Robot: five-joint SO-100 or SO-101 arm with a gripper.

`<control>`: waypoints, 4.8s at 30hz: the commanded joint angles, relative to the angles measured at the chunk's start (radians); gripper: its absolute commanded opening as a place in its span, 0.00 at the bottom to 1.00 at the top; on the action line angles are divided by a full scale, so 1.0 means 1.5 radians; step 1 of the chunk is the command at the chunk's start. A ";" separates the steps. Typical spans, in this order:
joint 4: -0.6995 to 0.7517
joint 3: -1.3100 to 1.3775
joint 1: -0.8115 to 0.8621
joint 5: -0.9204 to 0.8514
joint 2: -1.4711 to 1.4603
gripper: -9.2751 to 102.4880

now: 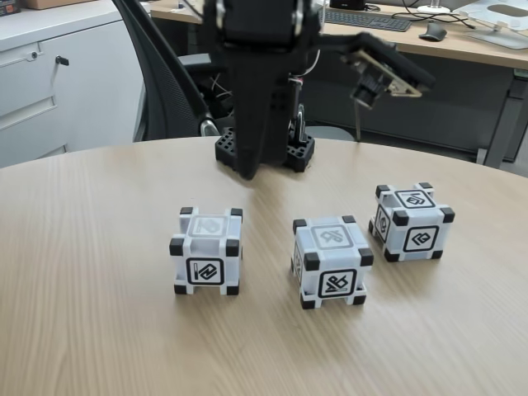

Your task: Stack cubes from left to right.

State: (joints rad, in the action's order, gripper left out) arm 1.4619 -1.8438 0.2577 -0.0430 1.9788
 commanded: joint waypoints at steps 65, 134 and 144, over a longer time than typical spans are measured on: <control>0.150 0.030 -0.457 0.355 -0.095 0.08; 0.150 0.041 -0.456 0.373 -0.288 0.47; 0.150 0.042 -0.456 0.396 -0.336 0.45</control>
State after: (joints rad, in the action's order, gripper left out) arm 1.6828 -1.8208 -0.4295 0.5446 1.4696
